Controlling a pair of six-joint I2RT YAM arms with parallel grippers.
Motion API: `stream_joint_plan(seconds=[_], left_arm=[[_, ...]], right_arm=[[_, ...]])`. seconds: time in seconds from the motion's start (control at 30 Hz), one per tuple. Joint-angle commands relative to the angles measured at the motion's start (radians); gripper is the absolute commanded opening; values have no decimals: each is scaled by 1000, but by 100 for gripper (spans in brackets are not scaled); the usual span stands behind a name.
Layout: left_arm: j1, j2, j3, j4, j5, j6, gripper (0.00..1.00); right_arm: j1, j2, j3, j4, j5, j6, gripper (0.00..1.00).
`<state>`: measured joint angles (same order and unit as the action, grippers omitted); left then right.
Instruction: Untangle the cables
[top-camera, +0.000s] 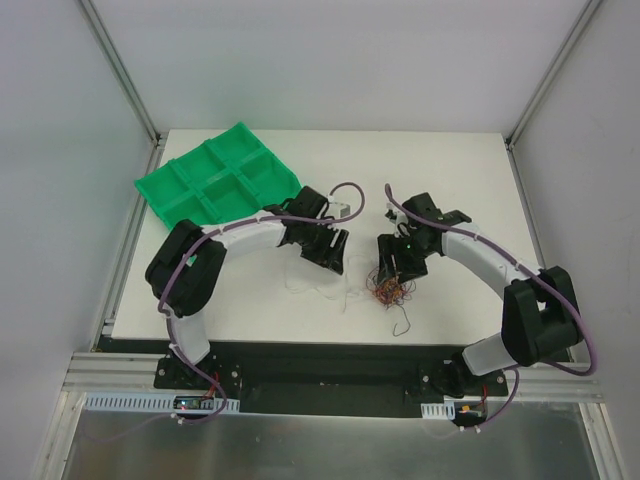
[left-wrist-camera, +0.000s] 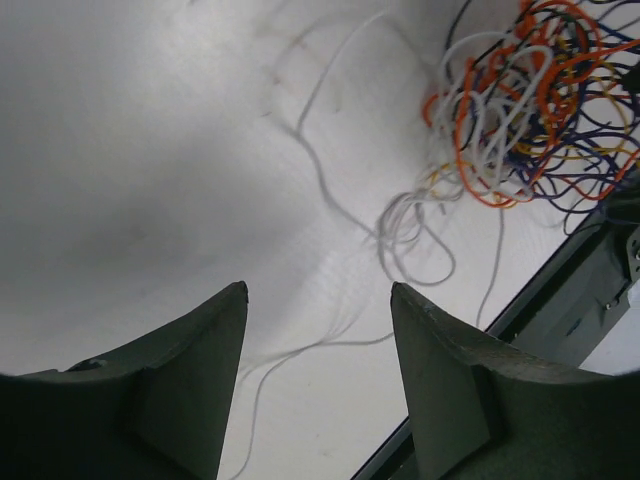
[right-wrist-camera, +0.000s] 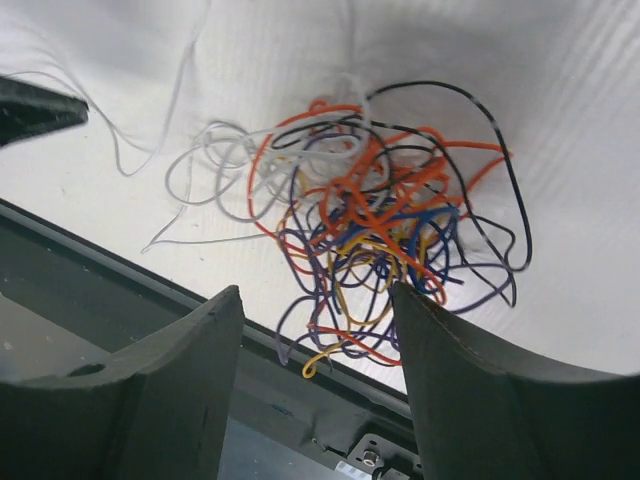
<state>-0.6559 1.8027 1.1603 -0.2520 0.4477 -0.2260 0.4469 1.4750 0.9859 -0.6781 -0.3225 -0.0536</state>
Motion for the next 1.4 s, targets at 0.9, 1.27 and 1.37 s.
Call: stream_joint_plan(seconds=[0.9, 1.27, 1.37], left_arm=[[-183, 187, 184, -314, 4, 48, 25], [-183, 41, 186, -313, -233, 56, 0], [-179, 14, 222, -313, -182, 62, 24]], right_arm=[[-37, 87, -47, 34, -21, 51, 63], [-33, 90, -41, 45, 11, 69, 36], [-33, 91, -44, 51, -10, 64, 34]])
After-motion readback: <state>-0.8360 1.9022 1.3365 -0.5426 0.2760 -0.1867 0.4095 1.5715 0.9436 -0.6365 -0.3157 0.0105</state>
